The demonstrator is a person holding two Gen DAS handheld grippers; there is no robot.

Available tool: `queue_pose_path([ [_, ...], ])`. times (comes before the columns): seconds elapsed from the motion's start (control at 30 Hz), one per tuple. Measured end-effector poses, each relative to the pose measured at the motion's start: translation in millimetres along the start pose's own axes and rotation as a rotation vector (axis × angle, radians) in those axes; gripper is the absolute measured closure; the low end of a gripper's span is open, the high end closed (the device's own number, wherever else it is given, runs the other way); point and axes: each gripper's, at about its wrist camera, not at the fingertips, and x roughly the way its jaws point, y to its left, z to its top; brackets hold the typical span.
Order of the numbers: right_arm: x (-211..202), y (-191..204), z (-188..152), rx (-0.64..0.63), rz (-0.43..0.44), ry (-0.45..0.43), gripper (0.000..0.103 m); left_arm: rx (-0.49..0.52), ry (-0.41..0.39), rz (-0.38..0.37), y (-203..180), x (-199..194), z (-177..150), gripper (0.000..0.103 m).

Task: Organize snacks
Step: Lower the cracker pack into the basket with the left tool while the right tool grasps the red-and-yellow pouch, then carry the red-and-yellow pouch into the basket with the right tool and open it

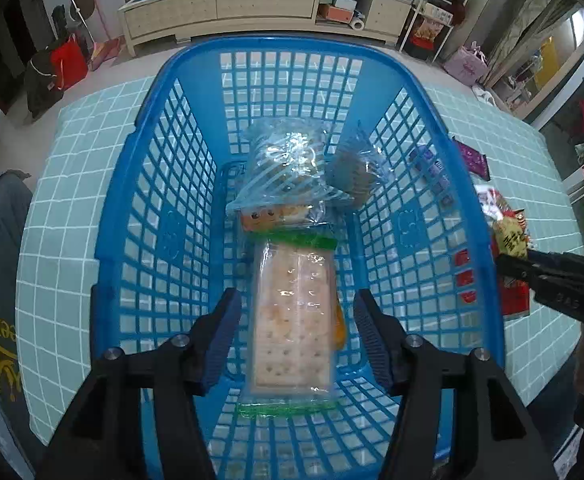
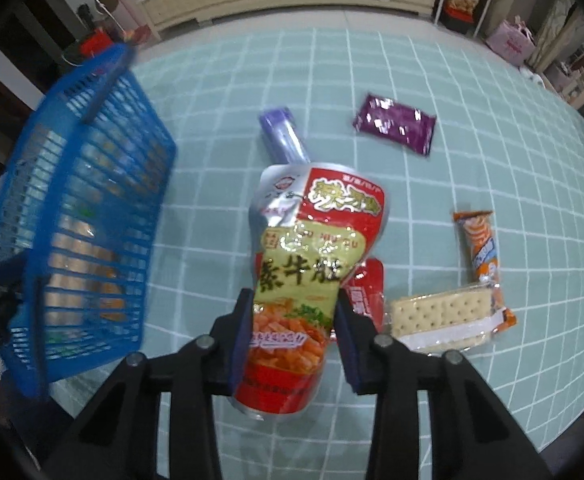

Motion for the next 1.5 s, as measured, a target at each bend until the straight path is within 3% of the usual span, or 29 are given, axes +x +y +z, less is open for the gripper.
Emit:
queue_pose_path([
  [0.13,-32,1,1,-0.023,0.02,-0.057,0.06,-0.008,-0.033,0.003,0,-20,-7,0.041],
  [0.37,-86,39,10,-0.091,0.056,-0.153,0.061,-0.039,-0.098,-0.022,14,-59,-14,0.041],
  [0.73,-105,104,23,-0.19,0.115,-0.187,0.062,-0.065,-0.168,-0.017,47,-97,-17,0.041],
  [1.13,-73,168,36,-0.259,0.118,-0.119,0.062,-0.089,-0.189,-0.012,79,-99,-20,0.041],
  [1.5,-34,180,60,-0.264,-0.014,-0.069,0.061,-0.114,-0.17,-0.025,102,-81,-11,0.041],
])
